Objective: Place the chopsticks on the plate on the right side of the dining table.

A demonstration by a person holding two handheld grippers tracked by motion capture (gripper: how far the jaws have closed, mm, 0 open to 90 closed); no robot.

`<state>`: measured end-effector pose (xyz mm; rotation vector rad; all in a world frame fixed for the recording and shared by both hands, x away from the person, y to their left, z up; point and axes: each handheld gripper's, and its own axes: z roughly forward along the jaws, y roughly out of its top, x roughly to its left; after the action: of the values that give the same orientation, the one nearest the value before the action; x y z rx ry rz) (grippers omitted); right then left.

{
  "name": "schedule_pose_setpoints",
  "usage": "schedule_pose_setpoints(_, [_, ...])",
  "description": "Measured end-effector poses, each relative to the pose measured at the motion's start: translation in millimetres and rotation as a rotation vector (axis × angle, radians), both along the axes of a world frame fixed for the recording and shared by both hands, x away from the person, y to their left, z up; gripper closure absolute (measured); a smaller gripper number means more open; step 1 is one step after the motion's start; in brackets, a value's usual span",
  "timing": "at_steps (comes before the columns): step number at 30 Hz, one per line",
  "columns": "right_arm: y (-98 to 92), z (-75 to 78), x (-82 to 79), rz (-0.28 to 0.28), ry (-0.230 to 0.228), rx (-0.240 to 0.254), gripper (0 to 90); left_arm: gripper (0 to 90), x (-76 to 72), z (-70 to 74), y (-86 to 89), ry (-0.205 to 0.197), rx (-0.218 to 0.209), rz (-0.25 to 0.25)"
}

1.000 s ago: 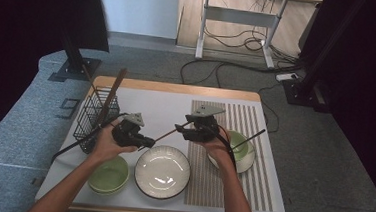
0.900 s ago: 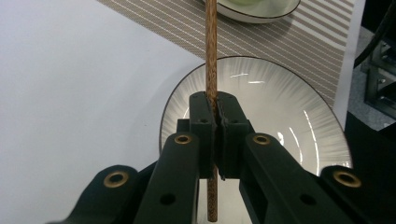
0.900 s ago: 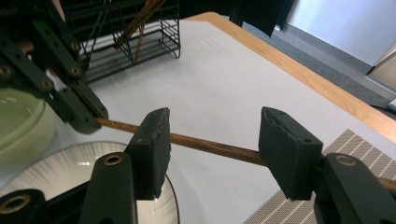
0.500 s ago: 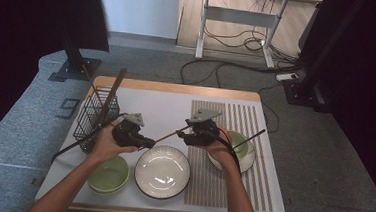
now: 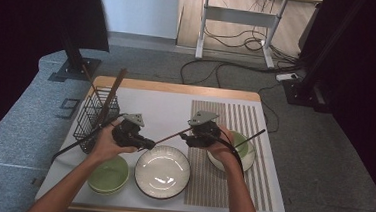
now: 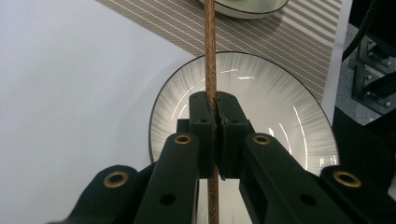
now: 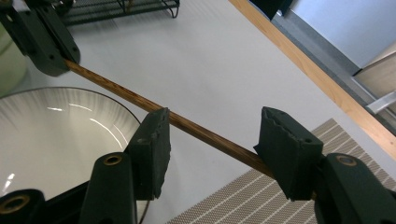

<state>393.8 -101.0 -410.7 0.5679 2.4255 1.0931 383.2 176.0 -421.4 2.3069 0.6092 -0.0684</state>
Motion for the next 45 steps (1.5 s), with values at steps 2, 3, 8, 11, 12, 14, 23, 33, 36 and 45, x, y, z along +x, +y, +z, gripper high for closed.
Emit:
schedule_pose_setpoints(2, [0.1,-0.3,-0.2,0.003,-0.007,-0.009,43.5,86.6,0.2,0.8,0.5,0.004,-0.007,-0.002])
schedule_pose_setpoints(3, [0.1,-0.6,-0.1,0.001,-0.012,-0.016,43.5,86.6,0.3,1.3,0.6,0.006,-0.009,-0.002])
schedule_pose_setpoints(8, [2.4,-2.0,-1.0,0.020,-0.036,-0.071,43.0,86.5,0.1,1.8,1.3,0.006,-0.004,-0.005])
schedule_pose_setpoints(11, [5.2,-2.2,-2.7,0.038,-0.062,-0.126,44.0,86.5,0.1,2.3,1.7,0.007,-0.004,-0.007])
schedule_pose_setpoints(12, [6.0,-2.4,-3.3,0.040,-0.069,-0.143,45.4,86.5,0.2,2.4,1.8,0.007,-0.005,-0.008])
schedule_pose_setpoints(14, [7.0,-3.6,-4.2,0.044,-0.092,-0.186,50.1,86.4,0.0,2.4,1.7,0.009,-0.008,-0.007])
schedule_pose_setpoints(23, [3.1,-8.4,-7.8,0.084,-0.099,-0.295,64.7,86.0,1.3,5.8,5.2,0.003,-0.056,-0.007])
schedule_pose_setpoints(33, [-7.5,-12.1,-16.5,0.159,-0.052,-0.293,77.1,77.3,3.4,10.1,7.9,-0.105,-0.105,0.095])
schedule_pose_setpoints(36, [-6.4,-13.3,-21.3,0.182,-0.036,-0.280,81.6,64.8,5.5,13.3,9.6,-0.139,-0.133,0.167])
schedule_pose_setpoints(45, [-10.4,-18.1,-26.6,0.164,-0.009,-0.240,84.4,51.5,4.2,20.7,16.4,-0.196,-0.171,0.236])
